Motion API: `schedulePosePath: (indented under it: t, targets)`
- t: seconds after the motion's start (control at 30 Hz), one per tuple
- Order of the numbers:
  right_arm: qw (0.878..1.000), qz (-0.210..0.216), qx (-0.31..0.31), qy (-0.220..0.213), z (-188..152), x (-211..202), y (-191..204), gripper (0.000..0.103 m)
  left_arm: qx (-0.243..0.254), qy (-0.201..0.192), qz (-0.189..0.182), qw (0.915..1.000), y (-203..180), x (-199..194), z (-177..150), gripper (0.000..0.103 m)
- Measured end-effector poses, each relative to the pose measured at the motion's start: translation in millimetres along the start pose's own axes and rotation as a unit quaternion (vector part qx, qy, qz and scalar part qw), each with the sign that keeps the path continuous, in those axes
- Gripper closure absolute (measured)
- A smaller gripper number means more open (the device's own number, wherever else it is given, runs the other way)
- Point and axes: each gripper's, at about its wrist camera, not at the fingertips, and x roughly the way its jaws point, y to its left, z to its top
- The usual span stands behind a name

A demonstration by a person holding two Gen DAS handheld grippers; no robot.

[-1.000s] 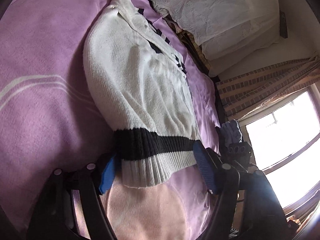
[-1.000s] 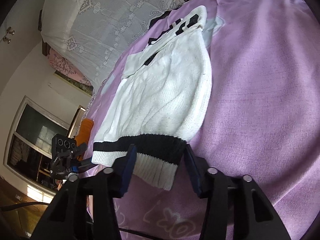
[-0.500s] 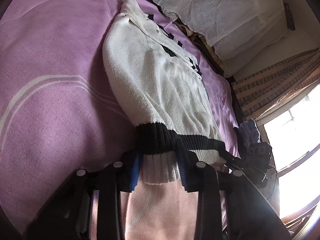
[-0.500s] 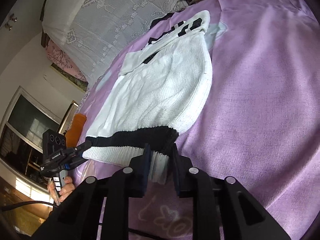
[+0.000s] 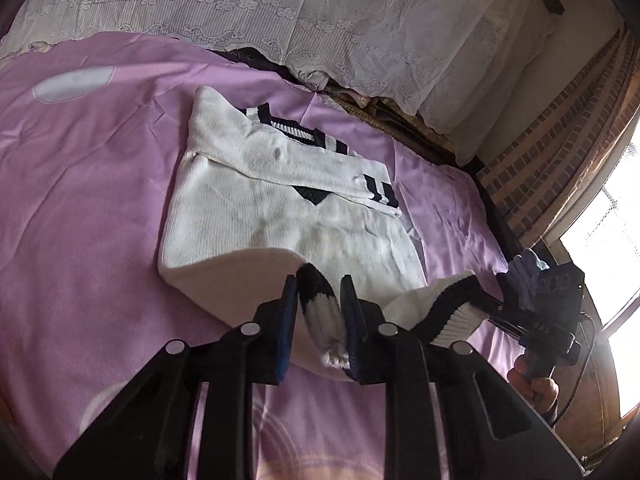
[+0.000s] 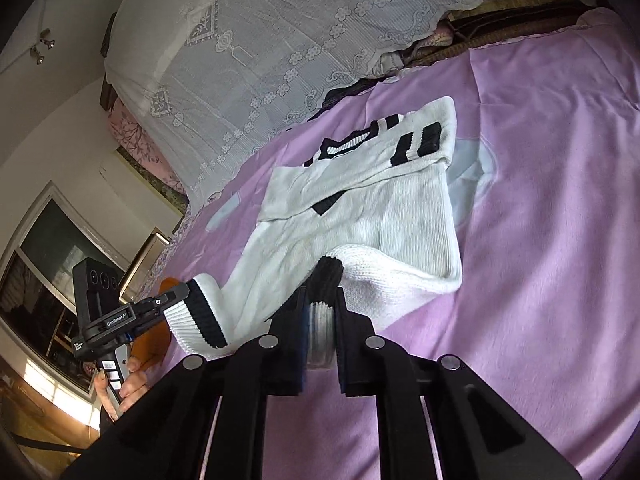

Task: Fold small clothes
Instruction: 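Lift the hem with both tools and fold it up toward the collar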

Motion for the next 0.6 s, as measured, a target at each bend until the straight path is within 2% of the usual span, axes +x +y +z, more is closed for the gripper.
schedulePosePath:
  t: [0.07,0.2,0.33,0.43,0.6]
  targets:
    - [1.0,0.004,0.011,-0.003,5.9,3.7,-5.8,0.091,-0.013,0.01,0.001,0.9999,8.5,9.7,0.3,0.084]
    - [1.0,0.014,0.024,-0.001,1.3,6.8,-12.7,0.091,-0.055,0.038,-0.021,0.9975,32.6,18.7,-11.0,0.084]
    - [0.999,0.022,0.034,0.0,-4.5,7.6,-16.4,0.091,-0.083,0.039,-0.049,0.9946,42.0,10.0,-21.7,0.084]
    - [0.999,0.029,0.039,-0.002,-0.8,6.3,-16.0,0.091,-0.079,0.031,-0.054,0.9949,37.7,1.0,-18.2,0.087]
    - [0.999,0.026,0.027,-0.006,23.2,12.5,-5.1,0.091,-0.045,0.003,-0.037,0.9983,18.3,-2.4,12.6,0.088]
